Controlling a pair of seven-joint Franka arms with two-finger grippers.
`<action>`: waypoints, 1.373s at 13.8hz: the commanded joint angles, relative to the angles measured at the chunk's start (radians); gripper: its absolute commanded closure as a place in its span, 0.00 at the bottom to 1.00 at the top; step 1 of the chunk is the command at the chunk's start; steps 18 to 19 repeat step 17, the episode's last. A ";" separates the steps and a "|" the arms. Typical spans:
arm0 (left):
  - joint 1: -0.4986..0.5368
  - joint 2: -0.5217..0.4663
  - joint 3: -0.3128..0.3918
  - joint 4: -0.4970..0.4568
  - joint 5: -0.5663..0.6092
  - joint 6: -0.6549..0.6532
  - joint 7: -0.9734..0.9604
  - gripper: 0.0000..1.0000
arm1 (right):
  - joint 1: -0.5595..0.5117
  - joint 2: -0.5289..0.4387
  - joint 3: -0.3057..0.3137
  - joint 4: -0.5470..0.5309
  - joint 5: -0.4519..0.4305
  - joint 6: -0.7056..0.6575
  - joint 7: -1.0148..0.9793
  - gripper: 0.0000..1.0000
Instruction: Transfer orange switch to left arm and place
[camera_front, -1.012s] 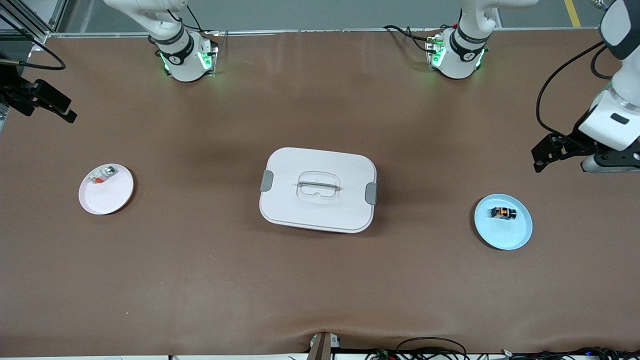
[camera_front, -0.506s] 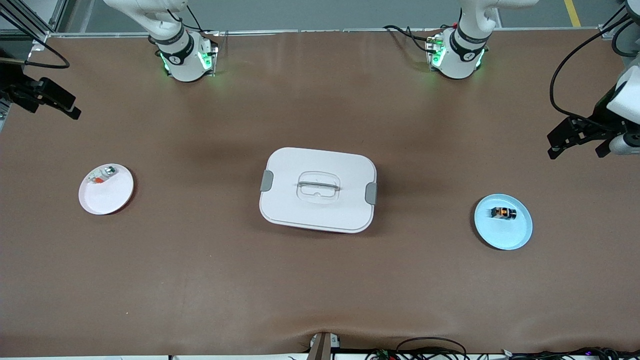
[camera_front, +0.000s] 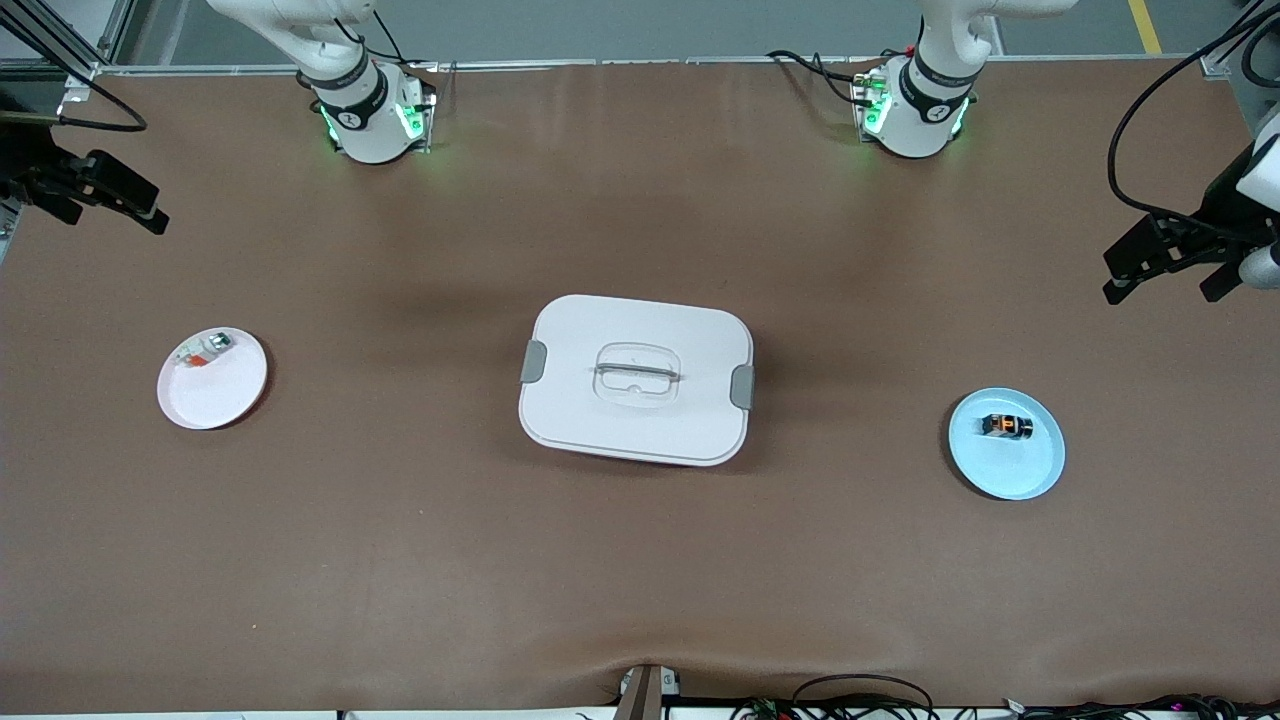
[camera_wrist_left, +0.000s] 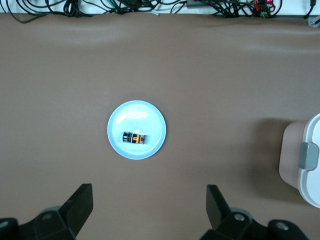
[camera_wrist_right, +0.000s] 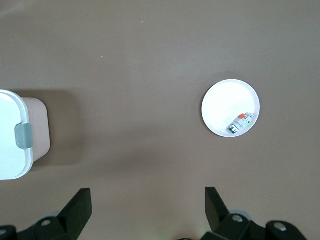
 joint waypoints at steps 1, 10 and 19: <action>-0.007 -0.002 0.001 0.015 -0.015 -0.046 0.009 0.00 | -0.005 0.012 0.005 0.027 0.015 -0.008 -0.011 0.00; -0.004 0.003 -0.001 0.018 -0.012 -0.080 0.052 0.00 | -0.006 0.011 0.005 0.027 0.012 0.002 -0.012 0.00; -0.007 0.003 -0.001 0.019 -0.014 -0.094 0.048 0.00 | -0.004 0.009 0.005 0.029 0.006 0.002 -0.015 0.00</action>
